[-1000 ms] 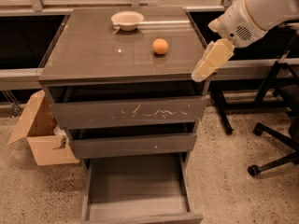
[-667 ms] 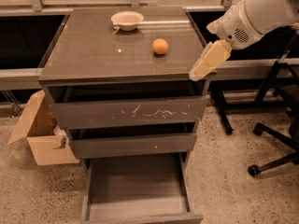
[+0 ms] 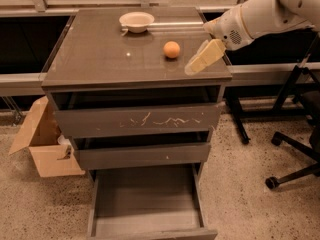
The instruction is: Place orange into bottom drawer
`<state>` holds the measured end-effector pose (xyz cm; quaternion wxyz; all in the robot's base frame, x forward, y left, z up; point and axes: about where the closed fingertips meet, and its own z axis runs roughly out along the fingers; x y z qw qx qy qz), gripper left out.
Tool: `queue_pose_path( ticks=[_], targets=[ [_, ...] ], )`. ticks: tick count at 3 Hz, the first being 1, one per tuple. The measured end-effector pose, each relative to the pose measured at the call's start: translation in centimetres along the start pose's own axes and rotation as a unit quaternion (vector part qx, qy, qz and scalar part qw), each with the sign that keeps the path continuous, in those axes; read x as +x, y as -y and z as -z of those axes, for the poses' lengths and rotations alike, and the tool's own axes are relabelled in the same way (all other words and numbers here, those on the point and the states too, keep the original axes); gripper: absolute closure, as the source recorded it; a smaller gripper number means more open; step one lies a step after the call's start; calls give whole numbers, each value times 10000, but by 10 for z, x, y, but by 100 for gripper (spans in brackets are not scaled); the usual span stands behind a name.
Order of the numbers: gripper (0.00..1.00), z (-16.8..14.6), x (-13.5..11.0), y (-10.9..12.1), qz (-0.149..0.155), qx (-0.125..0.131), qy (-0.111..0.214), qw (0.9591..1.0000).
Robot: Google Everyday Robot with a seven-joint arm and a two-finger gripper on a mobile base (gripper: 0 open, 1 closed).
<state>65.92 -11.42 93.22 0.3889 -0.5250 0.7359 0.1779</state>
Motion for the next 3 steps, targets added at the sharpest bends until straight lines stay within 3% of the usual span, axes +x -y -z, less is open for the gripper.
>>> queue_pose_path(
  ticks=[1,3],
  targets=[
    [0,-27,-1,20,-104,82,118,9998],
    [0,-74,15,56,-662,312,444,9963]
  ],
)
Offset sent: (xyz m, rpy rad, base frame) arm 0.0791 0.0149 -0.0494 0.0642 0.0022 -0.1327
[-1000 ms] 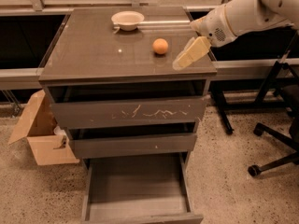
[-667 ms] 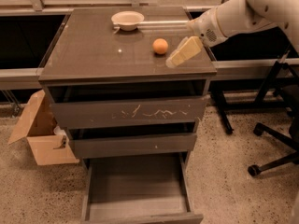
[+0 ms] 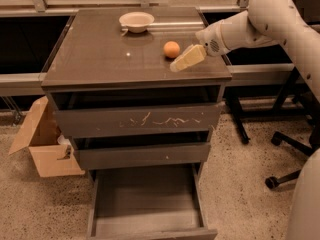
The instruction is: Place orange into bottom drawer
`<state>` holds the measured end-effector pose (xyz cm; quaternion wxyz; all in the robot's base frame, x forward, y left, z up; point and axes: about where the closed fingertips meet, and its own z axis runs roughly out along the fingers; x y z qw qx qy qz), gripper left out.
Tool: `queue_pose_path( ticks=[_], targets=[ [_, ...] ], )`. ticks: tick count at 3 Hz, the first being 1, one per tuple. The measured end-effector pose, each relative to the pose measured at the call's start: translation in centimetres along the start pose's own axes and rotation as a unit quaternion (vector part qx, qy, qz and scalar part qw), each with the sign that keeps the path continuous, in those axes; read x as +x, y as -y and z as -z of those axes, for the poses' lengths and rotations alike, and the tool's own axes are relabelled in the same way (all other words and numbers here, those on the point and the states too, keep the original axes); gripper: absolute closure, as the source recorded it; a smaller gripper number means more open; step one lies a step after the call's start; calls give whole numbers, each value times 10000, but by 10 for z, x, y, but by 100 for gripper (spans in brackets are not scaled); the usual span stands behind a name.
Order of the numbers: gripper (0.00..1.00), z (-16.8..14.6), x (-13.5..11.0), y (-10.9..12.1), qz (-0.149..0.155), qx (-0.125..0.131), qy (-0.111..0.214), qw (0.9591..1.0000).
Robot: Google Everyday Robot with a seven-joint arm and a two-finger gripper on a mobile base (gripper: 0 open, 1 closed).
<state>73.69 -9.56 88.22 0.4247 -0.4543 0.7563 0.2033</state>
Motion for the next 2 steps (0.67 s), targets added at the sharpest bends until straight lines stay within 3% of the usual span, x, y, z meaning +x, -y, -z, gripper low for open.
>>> queue_pose_path(
  ticks=[2],
  targets=[
    [0,-42,0,24,-182,61,182,9996]
  ],
)
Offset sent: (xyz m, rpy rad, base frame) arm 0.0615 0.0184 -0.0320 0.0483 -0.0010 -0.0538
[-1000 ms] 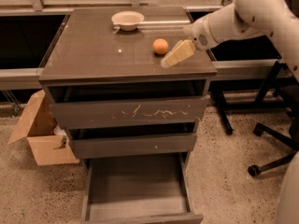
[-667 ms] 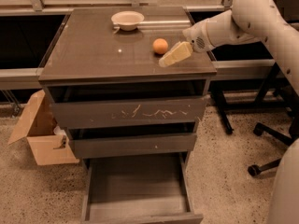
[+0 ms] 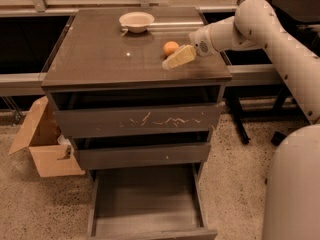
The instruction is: Place orange into bottom drawer
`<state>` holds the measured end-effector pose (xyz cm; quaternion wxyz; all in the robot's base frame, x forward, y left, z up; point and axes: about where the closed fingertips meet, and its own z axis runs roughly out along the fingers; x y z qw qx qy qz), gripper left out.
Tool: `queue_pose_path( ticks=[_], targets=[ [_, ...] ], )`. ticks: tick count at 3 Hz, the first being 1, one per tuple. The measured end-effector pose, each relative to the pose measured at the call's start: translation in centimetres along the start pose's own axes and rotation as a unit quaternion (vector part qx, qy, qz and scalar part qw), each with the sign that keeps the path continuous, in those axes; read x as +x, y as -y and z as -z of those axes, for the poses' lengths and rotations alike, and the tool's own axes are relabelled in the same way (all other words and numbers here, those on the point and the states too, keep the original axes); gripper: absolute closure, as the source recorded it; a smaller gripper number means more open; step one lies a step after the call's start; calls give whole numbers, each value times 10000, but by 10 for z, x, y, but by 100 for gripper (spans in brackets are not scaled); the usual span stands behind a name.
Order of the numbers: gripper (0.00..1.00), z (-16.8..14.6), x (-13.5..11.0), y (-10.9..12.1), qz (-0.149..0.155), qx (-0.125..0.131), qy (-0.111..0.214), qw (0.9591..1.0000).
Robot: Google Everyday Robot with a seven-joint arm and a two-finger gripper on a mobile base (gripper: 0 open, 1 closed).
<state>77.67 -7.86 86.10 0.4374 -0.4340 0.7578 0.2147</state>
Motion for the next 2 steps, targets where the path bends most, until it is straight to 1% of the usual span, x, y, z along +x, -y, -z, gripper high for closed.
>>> queue_pose_path(
  ticks=[2],
  targets=[
    [0,-22,5,18,-130,60,85,9999]
  ],
)
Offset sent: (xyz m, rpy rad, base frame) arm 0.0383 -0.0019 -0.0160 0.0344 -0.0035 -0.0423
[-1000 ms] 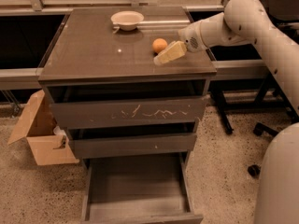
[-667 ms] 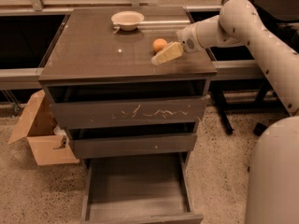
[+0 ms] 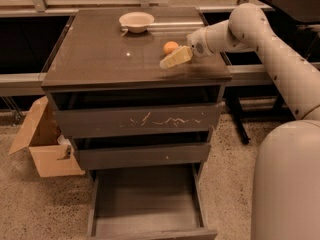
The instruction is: Place orange into bottom drawer
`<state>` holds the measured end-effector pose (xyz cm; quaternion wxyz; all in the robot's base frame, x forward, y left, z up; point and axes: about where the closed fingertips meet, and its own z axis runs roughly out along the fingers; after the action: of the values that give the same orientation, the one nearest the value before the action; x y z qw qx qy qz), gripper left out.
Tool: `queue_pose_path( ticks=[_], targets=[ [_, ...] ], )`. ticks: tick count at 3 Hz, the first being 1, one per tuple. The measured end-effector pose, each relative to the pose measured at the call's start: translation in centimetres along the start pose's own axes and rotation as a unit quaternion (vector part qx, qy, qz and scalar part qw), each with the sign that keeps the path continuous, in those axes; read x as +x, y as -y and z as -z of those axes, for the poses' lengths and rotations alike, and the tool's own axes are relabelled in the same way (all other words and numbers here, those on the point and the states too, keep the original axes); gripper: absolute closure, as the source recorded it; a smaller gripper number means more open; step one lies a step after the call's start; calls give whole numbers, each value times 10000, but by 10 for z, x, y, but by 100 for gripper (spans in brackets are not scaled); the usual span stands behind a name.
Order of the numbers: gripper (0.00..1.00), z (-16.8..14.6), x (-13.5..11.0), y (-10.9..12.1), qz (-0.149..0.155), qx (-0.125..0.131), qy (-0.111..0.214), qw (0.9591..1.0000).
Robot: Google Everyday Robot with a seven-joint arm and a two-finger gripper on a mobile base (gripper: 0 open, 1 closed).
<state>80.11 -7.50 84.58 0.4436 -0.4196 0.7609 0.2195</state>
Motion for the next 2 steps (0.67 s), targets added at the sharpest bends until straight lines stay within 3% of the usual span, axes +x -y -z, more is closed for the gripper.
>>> queue_pose_path(
  ticks=[1,2],
  targets=[
    [0,-9,0,4,-18,-26,9,10000],
    [19,-17,1,7,-17,-40,13,10000]
  ],
)
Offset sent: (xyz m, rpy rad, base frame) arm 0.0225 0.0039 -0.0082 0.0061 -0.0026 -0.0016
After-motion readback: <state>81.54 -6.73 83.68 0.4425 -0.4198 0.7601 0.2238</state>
